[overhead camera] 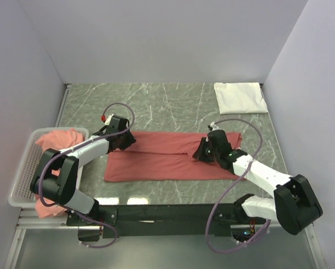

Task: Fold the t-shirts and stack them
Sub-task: Fold the tshirt

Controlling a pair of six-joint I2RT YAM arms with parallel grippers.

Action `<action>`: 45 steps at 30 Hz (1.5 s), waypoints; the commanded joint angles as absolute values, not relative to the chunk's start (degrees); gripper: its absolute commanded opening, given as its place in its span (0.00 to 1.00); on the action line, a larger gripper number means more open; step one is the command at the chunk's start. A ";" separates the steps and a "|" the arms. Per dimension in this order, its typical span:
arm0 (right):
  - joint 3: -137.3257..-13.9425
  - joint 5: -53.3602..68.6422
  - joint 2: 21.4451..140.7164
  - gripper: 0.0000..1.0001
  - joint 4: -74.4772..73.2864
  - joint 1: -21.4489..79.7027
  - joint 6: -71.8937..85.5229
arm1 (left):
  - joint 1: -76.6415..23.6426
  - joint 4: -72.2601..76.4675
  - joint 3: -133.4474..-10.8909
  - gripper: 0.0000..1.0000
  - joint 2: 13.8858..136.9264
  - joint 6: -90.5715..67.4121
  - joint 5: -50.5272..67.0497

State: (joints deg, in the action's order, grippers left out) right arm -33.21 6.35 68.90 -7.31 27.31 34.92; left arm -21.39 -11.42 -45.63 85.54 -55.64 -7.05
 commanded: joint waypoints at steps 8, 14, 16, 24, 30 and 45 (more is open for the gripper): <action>-32.34 -3.51 59.26 0.53 -8.60 31.55 39.47 | -21.53 -6.24 -47.11 0.46 84.99 -51.43 -2.38; -38.67 -11.95 56.25 0.57 -20.99 24.91 38.59 | -29.85 -4.83 -48.60 0.49 83.58 -47.73 1.32; -39.02 -10.12 55.99 0.57 -22.76 20.15 37.36 | -33.99 -4.75 -50.61 0.49 84.54 -46.15 0.18; -35.95 -0.18 54.49 0.57 -23.12 4.41 35.86 | -49.30 1.05 -57.46 0.49 90.96 -37.71 -1.84; -32.52 5.62 55.28 0.57 -21.36 -2.28 37.35 | -54.66 0.18 -62.05 0.52 95.62 -32.71 -4.57; -27.86 7.30 53.97 0.56 -18.81 -5.45 40.16 | -59.68 2.29 -67.32 0.58 103.36 -27.07 -5.54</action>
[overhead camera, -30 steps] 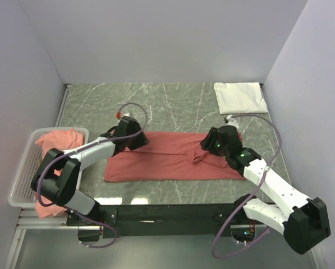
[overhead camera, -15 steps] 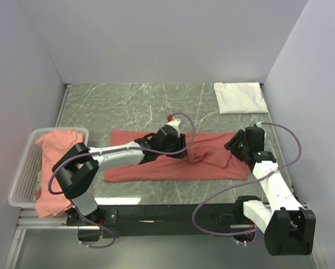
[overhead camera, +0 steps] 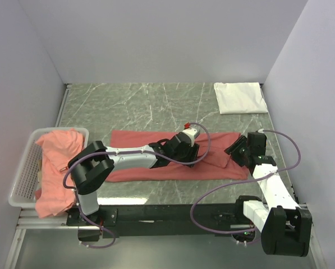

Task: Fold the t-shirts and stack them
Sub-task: Fold the tshirt

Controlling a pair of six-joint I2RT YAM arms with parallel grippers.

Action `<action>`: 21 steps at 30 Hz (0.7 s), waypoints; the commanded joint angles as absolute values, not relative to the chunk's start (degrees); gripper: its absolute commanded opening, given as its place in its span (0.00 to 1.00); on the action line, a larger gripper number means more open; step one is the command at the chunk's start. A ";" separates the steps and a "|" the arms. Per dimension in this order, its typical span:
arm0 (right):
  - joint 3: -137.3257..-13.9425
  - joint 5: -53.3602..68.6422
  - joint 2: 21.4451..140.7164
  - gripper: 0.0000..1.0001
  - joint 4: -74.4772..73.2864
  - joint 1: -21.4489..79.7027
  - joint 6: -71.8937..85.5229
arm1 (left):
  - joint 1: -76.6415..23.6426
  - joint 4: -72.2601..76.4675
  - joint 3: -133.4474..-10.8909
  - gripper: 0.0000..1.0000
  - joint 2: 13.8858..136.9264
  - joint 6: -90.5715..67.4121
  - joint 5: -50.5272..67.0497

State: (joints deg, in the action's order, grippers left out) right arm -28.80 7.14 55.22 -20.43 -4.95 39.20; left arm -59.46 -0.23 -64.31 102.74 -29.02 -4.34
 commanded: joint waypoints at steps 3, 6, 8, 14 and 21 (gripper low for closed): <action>-27.07 7.56 53.88 0.56 -18.55 -5.45 40.60 | -59.85 2.37 -68.55 0.57 104.50 -26.81 -4.92; -26.19 8.08 53.88 0.55 -17.67 -5.45 41.39 | -59.94 2.46 -69.69 0.54 105.91 -26.98 -4.66; -25.67 8.26 54.49 0.54 -16.79 -5.45 41.66 | -59.94 2.37 -70.40 0.52 106.78 -27.16 -4.39; -24.70 8.61 55.72 0.48 -15.91 -5.45 42.63 | -60.03 2.29 -70.93 0.40 107.75 -27.86 -5.01; -23.29 8.00 54.05 0.47 -16.17 -5.36 43.24 | -60.03 2.20 -70.05 0.29 107.40 -28.12 -5.36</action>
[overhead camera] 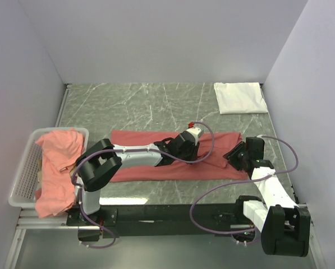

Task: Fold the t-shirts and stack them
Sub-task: Fold the tshirt

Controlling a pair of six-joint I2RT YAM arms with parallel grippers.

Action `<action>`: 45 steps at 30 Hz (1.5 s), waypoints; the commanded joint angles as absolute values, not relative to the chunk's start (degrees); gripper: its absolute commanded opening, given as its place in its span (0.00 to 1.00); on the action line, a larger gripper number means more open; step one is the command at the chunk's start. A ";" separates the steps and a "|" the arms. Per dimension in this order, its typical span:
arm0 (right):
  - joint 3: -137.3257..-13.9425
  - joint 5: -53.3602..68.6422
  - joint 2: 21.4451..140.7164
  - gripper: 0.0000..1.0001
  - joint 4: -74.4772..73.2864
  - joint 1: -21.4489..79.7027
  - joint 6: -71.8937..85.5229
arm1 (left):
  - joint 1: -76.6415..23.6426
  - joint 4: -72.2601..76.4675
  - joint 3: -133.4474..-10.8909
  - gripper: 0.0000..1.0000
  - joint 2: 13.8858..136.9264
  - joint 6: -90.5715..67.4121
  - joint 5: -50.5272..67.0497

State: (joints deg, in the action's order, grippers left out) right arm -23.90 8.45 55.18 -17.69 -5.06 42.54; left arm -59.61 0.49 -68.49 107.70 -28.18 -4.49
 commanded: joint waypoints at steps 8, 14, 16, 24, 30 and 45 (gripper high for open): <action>-21.01 9.14 54.67 0.42 -14.15 -5.45 44.03 | -59.94 2.02 -70.14 0.09 107.23 -28.74 -5.62; -21.88 10.10 54.32 0.26 -14.33 -5.45 44.21 | -59.94 0.62 -70.40 0.01 106.17 -28.92 -6.41; -22.15 10.28 53.88 0.16 -14.59 -5.45 44.03 | -59.94 0.18 -70.49 0.01 105.82 -28.65 -6.42; -26.19 9.06 48.00 0.00 -23.10 -5.36 40.35 | -58.98 -3.69 -71.45 0.01 103.89 -26.55 -3.35; -30.67 7.91 42.63 0.00 -30.58 -5.45 37.62 | -56.52 -8.43 -74.35 0.01 103.53 -26.01 -1.14; -28.31 9.85 41.04 0.00 -30.85 -5.36 38.93 | -50.89 -15.64 -82.61 0.01 111.35 -24.78 12.19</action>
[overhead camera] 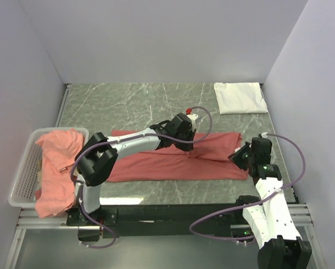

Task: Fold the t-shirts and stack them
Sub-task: Fold the tshirt

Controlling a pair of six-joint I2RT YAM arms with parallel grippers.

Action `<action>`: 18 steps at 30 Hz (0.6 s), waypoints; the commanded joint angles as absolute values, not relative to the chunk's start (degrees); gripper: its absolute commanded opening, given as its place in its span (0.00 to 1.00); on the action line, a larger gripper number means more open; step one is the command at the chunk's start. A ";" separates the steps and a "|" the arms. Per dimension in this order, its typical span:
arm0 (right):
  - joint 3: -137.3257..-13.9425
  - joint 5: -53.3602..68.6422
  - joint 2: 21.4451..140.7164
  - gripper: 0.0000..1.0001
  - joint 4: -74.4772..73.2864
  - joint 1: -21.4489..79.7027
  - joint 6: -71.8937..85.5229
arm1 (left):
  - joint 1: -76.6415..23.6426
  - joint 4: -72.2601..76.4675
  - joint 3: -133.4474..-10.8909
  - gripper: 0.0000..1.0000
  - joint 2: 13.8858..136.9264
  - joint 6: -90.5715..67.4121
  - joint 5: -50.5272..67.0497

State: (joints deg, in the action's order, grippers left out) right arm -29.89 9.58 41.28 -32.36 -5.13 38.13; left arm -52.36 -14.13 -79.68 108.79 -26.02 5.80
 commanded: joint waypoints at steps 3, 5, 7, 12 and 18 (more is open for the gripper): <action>-26.81 9.06 42.01 0.00 -29.01 -5.36 39.73 | -49.57 -16.08 -84.02 0.01 113.98 -24.26 16.41; -25.76 7.91 42.80 0.00 -28.22 -5.36 39.99 | -48.87 -16.43 -85.07 0.01 115.04 -24.26 17.14; -24.44 6.77 43.94 0.00 -27.16 -5.36 40.25 | -48.26 -16.53 -85.69 0.01 116.71 -24.43 17.66; -22.50 5.72 46.31 0.00 -24.70 -5.36 42.10 | -47.20 -17.05 -86.92 0.01 119.26 -24.17 18.63; -22.06 4.13 47.29 0.00 -24.17 -5.36 42.71 | -46.67 -17.05 -87.89 0.02 119.97 -23.91 18.90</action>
